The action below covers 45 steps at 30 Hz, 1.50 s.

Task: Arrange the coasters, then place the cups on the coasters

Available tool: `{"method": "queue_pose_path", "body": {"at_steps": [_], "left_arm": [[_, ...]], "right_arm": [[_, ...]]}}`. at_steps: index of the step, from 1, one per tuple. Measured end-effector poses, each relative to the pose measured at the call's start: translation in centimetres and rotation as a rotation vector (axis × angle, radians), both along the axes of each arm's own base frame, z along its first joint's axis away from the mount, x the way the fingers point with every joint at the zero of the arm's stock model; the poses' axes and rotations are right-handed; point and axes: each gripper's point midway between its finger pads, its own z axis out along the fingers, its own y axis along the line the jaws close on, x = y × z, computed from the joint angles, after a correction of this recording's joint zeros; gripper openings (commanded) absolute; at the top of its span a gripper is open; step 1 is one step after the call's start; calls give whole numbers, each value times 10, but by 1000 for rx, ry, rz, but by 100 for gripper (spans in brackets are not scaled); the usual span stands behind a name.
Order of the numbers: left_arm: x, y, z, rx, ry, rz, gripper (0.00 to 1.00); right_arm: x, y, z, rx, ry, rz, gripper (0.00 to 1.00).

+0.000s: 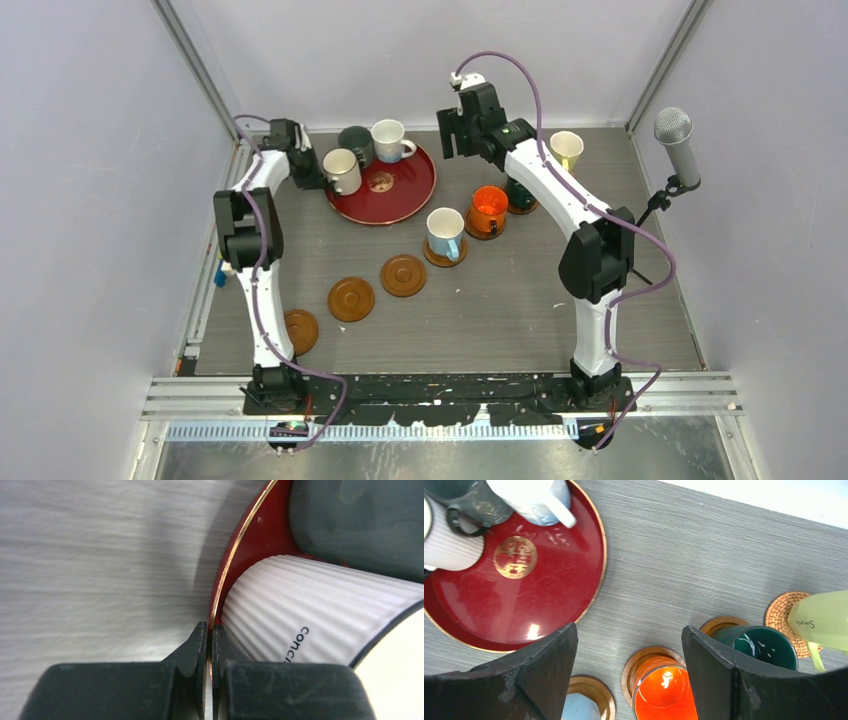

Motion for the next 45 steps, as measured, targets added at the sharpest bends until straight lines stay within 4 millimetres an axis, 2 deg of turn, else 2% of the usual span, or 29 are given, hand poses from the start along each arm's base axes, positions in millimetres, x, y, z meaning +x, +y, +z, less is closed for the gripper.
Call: {"method": "queue_pose_path", "body": {"at_steps": [9,14,16,19,24,27,31,34,38,41,45], "left_arm": [[-40,73,-2,55,89,86,0],[-60,101,-2,95,125,138,0],[-64,109,-2,98,135,147,8],[-68,116,-2,99,141,149,27],[-78,119,6,105,152,137,43],[-87,118,25,112,136,128,49],[-96,116,69,134,58,125,54],[-109,111,105,151,-13,112,68],[-129,94,137,140,-90,56,71],[-135,84,142,136,-102,28,72],[-145,68,121,129,-53,-22,73]], "right_arm": [[-1,6,-5,27,19,10,81],[-2,9,-5,41,25,21,81],[-3,10,-5,45,28,26,81],[-4,12,-6,54,33,36,81],[-6,17,-11,67,48,58,81],[-9,19,-19,71,63,73,81],[-12,23,-31,78,86,95,81],[-17,25,-43,79,109,118,81],[-26,29,-60,80,151,156,81],[-34,29,-64,85,169,173,81],[-41,28,-58,99,167,190,81]]}}
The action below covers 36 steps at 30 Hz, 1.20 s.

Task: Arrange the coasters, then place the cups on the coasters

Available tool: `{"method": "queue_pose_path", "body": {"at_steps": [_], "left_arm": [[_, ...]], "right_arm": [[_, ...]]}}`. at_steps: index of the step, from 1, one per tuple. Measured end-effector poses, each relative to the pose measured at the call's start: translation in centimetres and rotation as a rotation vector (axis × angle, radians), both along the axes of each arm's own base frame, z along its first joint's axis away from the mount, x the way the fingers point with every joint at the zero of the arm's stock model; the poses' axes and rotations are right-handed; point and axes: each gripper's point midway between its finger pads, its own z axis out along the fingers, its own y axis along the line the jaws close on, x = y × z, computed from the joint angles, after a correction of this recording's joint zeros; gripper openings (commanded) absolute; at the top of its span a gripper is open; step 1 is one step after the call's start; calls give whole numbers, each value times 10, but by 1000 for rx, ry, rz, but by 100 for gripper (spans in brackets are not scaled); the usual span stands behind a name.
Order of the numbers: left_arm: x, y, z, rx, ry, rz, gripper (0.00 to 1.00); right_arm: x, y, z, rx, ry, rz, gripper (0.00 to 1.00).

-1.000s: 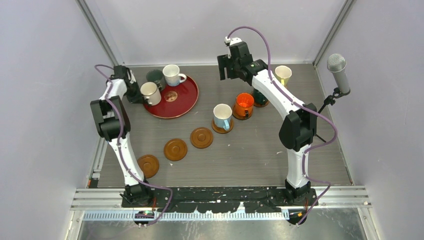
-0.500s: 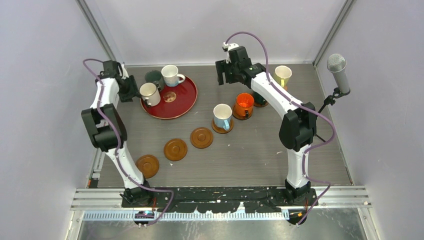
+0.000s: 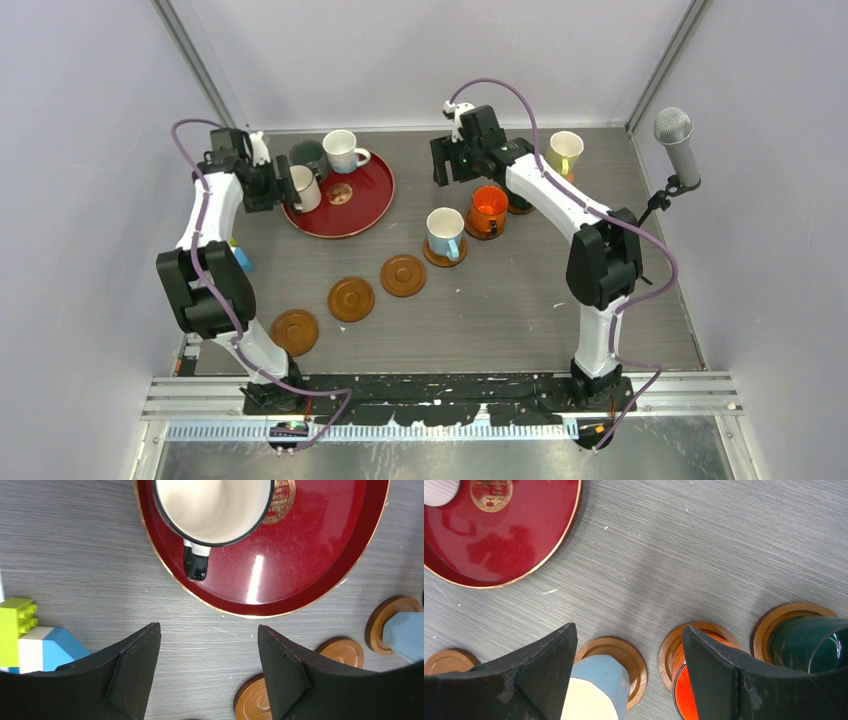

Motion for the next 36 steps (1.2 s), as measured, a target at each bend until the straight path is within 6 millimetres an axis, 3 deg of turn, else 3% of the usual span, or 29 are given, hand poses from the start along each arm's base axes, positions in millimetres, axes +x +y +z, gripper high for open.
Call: {"method": "queue_pose_path", "body": {"at_steps": [5,14,27,36], "left_arm": [[-2,-11,-22,-2,55,-44,73],[12,-16,-63,-21,142,-77,70],[35,-60,-67,-5,124,-193,61],[40,-48,-69,67,132,-89,51]], "right_arm": [[-4,1,13,22,-15,11,81],[-6,-1,12,11,-6,6,81],[3,-2,31,10,-37,-13,81],[11,2,24,6,-31,-20,81]]}}
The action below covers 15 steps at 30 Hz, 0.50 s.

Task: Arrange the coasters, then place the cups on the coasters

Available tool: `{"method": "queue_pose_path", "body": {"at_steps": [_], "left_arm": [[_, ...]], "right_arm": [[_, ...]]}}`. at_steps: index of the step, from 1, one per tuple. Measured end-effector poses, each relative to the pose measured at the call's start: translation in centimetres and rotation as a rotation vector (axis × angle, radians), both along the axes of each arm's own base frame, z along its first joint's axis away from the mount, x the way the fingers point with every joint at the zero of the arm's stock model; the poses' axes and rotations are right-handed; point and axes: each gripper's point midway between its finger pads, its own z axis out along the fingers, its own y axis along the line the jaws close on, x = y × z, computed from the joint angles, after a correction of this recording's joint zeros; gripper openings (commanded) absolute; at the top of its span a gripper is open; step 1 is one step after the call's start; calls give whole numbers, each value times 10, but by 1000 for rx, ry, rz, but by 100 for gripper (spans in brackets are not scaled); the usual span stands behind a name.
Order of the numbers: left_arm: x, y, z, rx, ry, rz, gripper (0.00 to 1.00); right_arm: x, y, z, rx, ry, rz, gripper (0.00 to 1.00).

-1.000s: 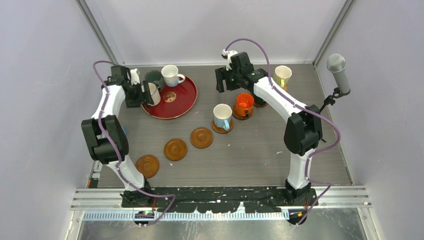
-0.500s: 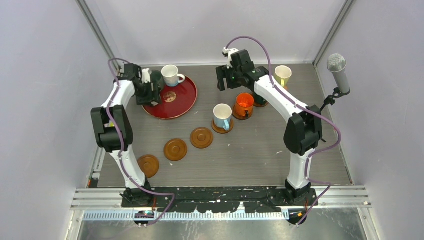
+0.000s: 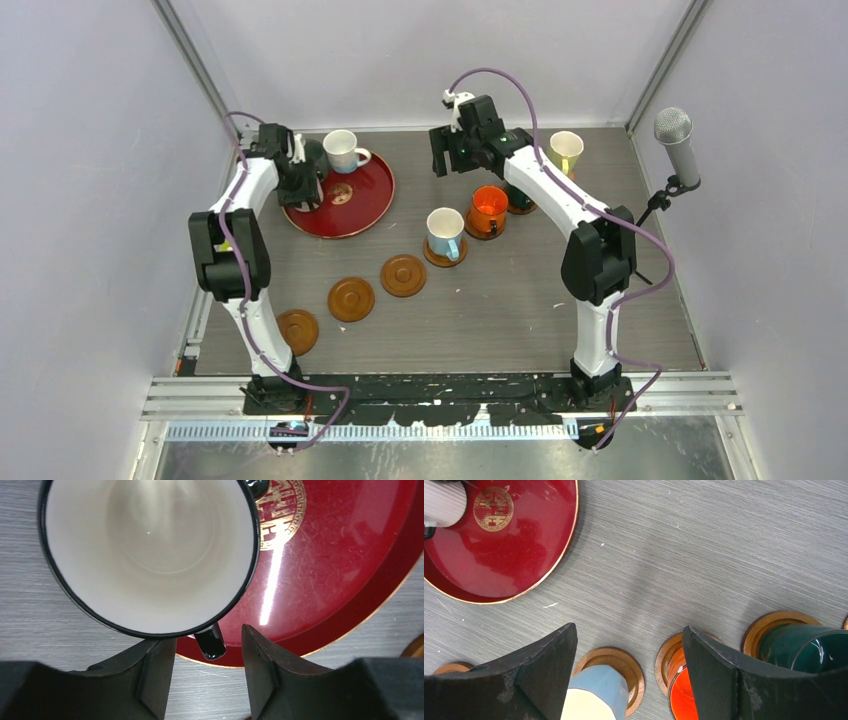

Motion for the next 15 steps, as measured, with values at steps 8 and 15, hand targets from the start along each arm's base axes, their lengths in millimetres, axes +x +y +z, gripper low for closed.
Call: {"method": "queue_pose_path", "body": {"at_steps": [8,15], "left_arm": [[2,-8,-1,71,0,54,35],[3,-31,-1,102,-8,62,25]], "right_arm": [[1,1,-7,-6,14,-2,81],[2,1,-4,-3,6,-1,81]]}}
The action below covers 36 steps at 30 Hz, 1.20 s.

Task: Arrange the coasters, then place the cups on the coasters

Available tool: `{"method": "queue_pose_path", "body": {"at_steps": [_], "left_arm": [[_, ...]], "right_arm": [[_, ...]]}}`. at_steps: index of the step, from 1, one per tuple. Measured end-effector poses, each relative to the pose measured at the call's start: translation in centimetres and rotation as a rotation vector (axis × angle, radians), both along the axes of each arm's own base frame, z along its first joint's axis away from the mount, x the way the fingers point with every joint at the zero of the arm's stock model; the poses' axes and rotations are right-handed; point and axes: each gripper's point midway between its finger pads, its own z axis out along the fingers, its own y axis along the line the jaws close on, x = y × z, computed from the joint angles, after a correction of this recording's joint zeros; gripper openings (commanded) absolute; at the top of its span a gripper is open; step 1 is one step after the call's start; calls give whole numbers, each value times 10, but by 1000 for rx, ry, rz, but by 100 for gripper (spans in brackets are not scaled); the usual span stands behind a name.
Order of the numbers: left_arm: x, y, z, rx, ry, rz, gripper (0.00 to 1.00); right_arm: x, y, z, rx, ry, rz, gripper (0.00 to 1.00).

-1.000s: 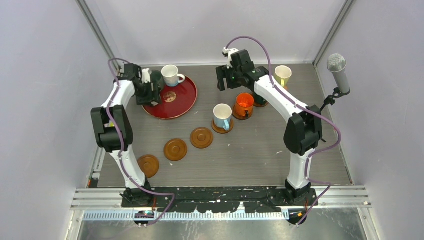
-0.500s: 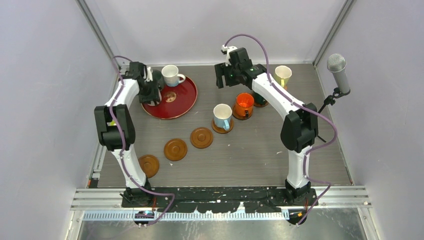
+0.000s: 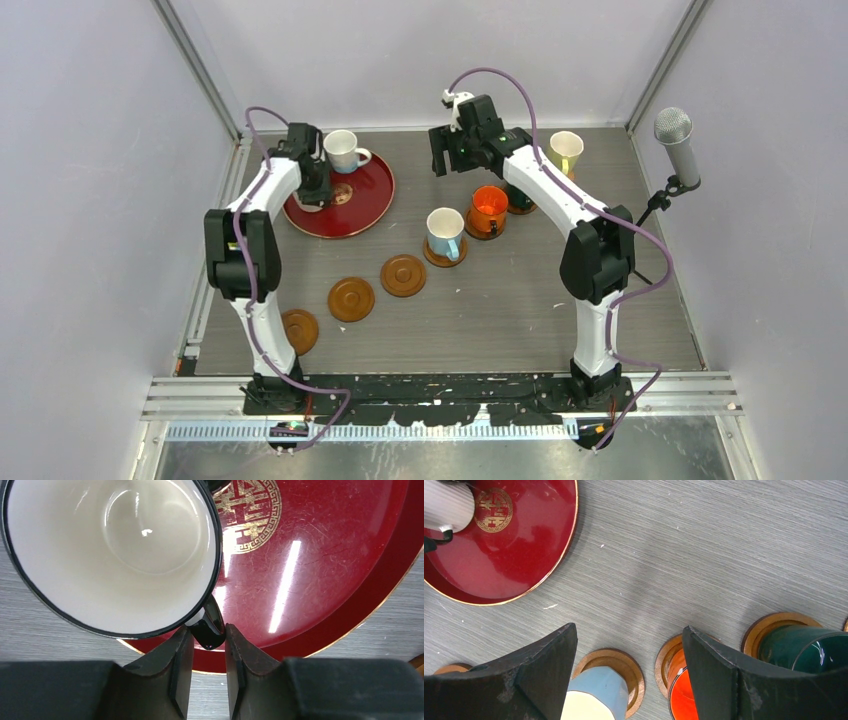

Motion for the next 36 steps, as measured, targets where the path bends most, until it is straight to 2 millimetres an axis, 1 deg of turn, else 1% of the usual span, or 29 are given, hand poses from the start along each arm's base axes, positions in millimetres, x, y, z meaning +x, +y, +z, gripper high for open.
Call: {"method": "queue_pose_path", "body": {"at_steps": [5,7,18,22,24,25,28,29,30,31,34,36], "left_arm": [[-1,-14,0,-12,0,22,17],[-2,-21,-1,-23,2,29,15],[-13,-59,0,-129,38,75,14],[-20,-80,1,-164,52,60,16],[-25,-89,1,-176,61,48,22],[-27,-92,2,-183,64,46,27],[-32,-100,5,-201,68,38,47],[-33,-102,6,-212,68,33,51],[-33,-104,8,-217,67,24,58],[-34,-106,11,-231,66,18,63],[-36,-111,18,-255,58,-25,74],[-39,-113,28,-266,41,-67,84]], "right_arm": [[0,0,1,0,-1,0,81],[0,0,1,0,-1,1,81],[-1,1,1,3,0,10,81],[-2,4,1,8,3,28,81],[-3,5,0,10,4,40,81],[-3,6,0,9,5,47,81],[-4,9,0,11,10,67,81],[-4,10,0,13,13,75,81],[-5,11,0,15,16,83,81],[-6,12,0,15,21,93,81],[-9,14,0,22,34,110,81],[-11,16,1,29,43,117,81]]}}
